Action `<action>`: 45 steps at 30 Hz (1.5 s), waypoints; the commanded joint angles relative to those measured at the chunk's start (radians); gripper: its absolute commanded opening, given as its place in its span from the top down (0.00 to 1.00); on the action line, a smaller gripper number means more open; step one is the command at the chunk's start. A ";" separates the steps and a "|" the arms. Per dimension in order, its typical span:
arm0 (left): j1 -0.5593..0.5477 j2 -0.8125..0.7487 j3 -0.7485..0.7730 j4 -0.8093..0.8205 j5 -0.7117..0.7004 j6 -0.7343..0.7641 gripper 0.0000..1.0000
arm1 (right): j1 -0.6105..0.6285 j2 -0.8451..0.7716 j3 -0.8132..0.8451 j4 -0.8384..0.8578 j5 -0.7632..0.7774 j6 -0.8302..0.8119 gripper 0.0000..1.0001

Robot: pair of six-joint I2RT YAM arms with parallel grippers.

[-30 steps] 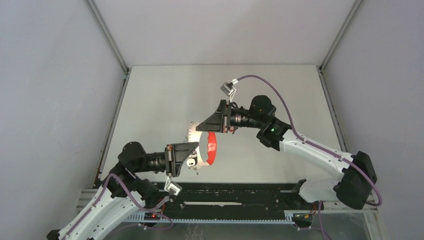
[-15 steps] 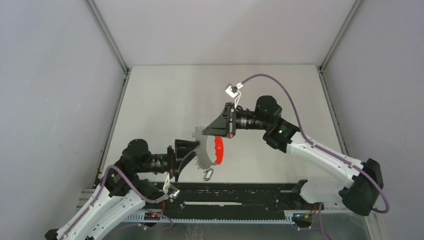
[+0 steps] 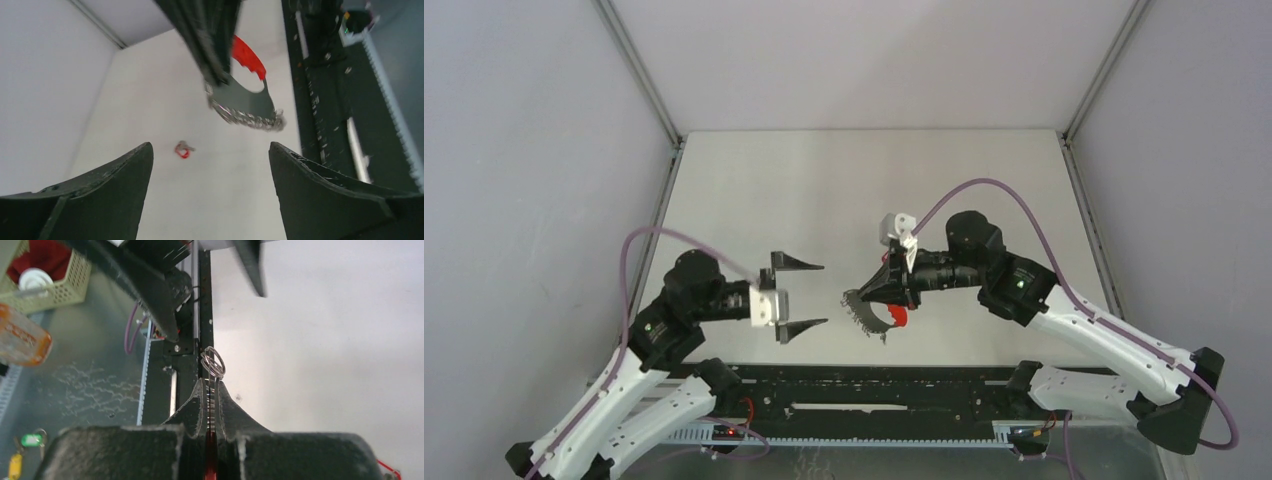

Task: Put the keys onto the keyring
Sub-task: Adjust the keyring.

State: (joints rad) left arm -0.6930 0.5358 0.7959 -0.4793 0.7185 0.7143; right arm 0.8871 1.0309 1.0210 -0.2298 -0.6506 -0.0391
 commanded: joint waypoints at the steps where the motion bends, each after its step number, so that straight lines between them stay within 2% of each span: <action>1: 0.048 0.113 0.088 0.191 0.091 -0.625 0.14 | 0.079 -0.028 0.046 -0.050 0.092 -0.211 1.00; 5: 0.104 0.186 0.085 0.295 0.279 -0.862 0.19 | 0.120 -0.040 0.047 -0.034 0.134 -0.260 1.00; 11: 0.115 0.223 0.054 0.317 0.470 -0.901 0.20 | 0.143 -0.046 0.046 -0.008 0.132 -0.271 1.00; 19: 0.116 0.222 0.009 0.306 0.460 -0.839 0.19 | 0.157 -0.044 0.055 0.020 0.101 -0.267 1.00; 23: 0.115 0.222 -0.003 0.257 0.387 -0.768 0.19 | 0.167 -0.044 0.065 0.028 0.098 -0.263 1.00; 28: 0.115 0.208 -0.020 0.265 0.297 -0.761 0.21 | 0.183 -0.042 0.065 0.039 0.097 -0.258 1.00; 42: 0.111 0.195 -0.032 0.353 0.403 -0.851 0.48 | 0.185 -0.022 0.065 0.037 0.141 -0.246 1.00; 45: 0.097 0.197 -0.037 0.355 0.425 -0.849 0.58 | 0.185 -0.021 0.065 0.034 0.147 -0.247 1.00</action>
State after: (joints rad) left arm -0.5831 0.7429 0.7712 -0.1638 1.0878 -0.1135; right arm 1.0630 1.0130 1.0374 -0.2428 -0.5209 -0.2863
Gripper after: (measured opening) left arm 0.478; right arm 0.046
